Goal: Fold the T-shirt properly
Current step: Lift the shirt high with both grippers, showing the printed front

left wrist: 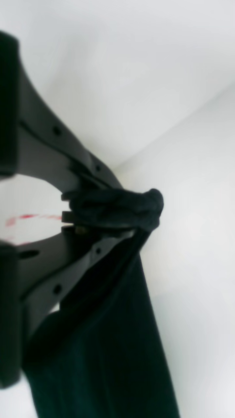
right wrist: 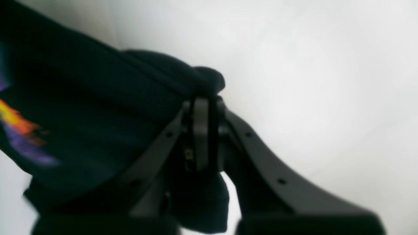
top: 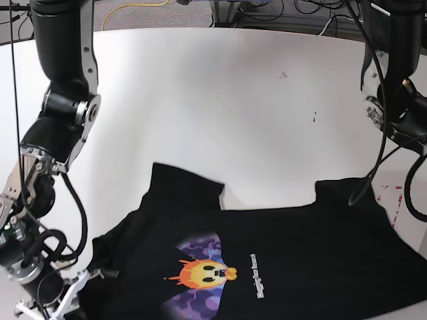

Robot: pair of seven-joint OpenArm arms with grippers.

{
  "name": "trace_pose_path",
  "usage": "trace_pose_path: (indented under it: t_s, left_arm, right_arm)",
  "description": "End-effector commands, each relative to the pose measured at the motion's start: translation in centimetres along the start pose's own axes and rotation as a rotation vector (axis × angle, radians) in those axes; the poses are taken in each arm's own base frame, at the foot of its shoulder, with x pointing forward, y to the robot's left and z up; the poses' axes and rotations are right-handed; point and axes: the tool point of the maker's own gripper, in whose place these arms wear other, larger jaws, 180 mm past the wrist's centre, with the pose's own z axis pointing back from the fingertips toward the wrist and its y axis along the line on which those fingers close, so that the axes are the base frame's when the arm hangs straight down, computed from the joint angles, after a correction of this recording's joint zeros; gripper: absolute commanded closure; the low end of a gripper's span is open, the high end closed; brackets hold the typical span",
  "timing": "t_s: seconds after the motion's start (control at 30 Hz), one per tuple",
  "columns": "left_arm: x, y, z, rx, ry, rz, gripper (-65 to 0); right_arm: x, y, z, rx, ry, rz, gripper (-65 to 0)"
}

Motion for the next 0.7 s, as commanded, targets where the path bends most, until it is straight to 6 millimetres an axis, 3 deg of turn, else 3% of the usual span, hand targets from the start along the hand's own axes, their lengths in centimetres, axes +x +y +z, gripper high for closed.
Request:
trace_pose_path:
  t_s: [0.0,0.23,0.37,0.67]
  left_arm:
    - [3.5,1.7,0.8,0.053,-0.079,-0.007,-0.6]
    - [8.1,1.5,0.1,0.021,-0.155,-0.019,-0.6]
    - [8.4,1.8,-0.8,0.000,-0.149,0.014,-0.6]
    - [7.8,1.7,-2.1,-0.034,-0.119,0.048,-0.6]
  right_arm:
    - [3.6,-2.8,0.8,-0.063,-0.047,0.046,-0.6]
    - [7.0,-5.5,1.4,-0.102,-0.089,0.056,-0.6]
    - [8.0,-6.1,1.7,-0.113,-0.105,0.055,-0.6]
    - [7.7,-6.1,1.6,-0.113,-0.074,0.099,-0.8]
